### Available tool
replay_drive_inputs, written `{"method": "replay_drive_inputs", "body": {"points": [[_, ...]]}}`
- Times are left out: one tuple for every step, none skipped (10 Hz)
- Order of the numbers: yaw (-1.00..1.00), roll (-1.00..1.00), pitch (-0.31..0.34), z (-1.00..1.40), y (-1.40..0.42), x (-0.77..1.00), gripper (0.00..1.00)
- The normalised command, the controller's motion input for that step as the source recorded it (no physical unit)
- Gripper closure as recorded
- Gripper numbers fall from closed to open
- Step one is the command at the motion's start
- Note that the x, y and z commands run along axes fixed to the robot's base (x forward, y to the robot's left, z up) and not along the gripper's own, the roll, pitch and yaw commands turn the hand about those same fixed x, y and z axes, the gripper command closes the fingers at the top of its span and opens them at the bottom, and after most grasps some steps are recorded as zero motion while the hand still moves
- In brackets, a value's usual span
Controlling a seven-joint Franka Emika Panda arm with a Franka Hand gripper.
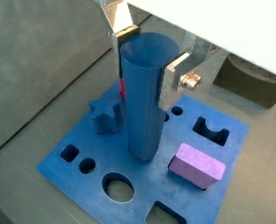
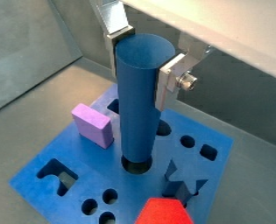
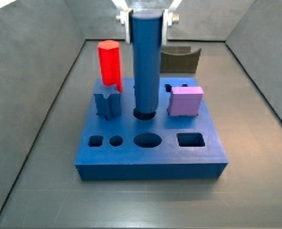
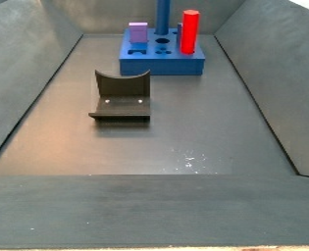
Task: Pick up the round object. Move up. Place the round object on the fixture. Regrasp the round object. Move to above the board. Insert the round object.
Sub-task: Insert the round object.
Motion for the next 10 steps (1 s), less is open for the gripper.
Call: {"method": "replay_drive_inputs", "body": {"points": [[0.0,0.1,-0.023,-0.42,0.0,0.0,1.0],[0.0,0.1,-0.003,-0.35,0.0,0.0,1.0],[0.0,0.07,0.0,-0.28,0.0,0.05,1.0],[0.0,0.03,0.0,-0.31,0.0,0.01,1.0],[0.0,0.01,0.0,-0.29,0.0,0.0,1.0],[0.0,0.01,0.0,-0.24,0.0,-0.02,1.0],[0.0,0.0,0.0,-0.22,0.09,-0.07,1.0],[0.0,0.09,0.003,-0.22,0.0,-0.14,1.0],[0.0,0.14,0.003,-0.25,0.0,-0.15,1.0],[0.0,0.11,0.0,-0.45,0.0,-0.15,1.0]]}}
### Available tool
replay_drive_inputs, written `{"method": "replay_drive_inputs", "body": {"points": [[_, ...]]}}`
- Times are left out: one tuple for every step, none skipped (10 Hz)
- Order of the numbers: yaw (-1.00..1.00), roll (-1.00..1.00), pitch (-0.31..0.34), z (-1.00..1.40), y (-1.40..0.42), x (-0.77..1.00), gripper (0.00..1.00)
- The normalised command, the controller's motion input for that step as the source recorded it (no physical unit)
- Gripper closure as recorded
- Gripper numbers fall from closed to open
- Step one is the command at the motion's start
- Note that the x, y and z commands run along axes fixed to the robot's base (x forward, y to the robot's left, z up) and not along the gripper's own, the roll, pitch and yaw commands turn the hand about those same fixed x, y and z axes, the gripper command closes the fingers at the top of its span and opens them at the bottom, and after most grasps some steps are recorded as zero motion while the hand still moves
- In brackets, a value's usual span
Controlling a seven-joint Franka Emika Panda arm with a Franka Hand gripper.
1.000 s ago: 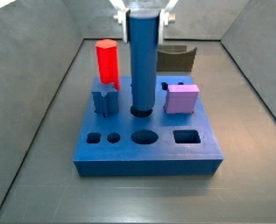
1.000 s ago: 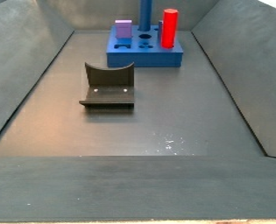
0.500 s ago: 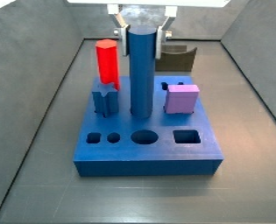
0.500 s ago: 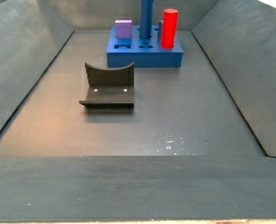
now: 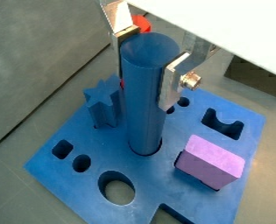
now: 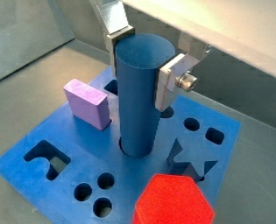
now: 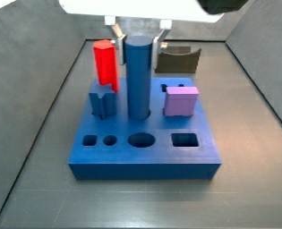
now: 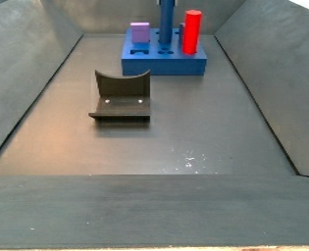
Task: Pick up the round object. Move up. Place the round object on the fixture. Regrasp the round object. Move to above the board. Insert the round object.
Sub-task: Insert the round object.
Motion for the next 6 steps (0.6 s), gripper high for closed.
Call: {"method": "replay_drive_inputs", "body": {"points": [[0.0,0.08,-0.04,-0.62,-0.05,-0.14,1.0],[0.0,0.06,-0.051,-0.69,-0.09,-0.08,1.0],[0.0,0.03,-0.03,-0.7,-0.09,0.0,1.0],[0.0,0.0,0.0,-0.59,-0.05,0.0,1.0],[0.02,0.0,0.021,-0.25,0.01,0.02,1.0],[0.0,0.0,0.0,0.0,0.0,0.0,1.0]]}}
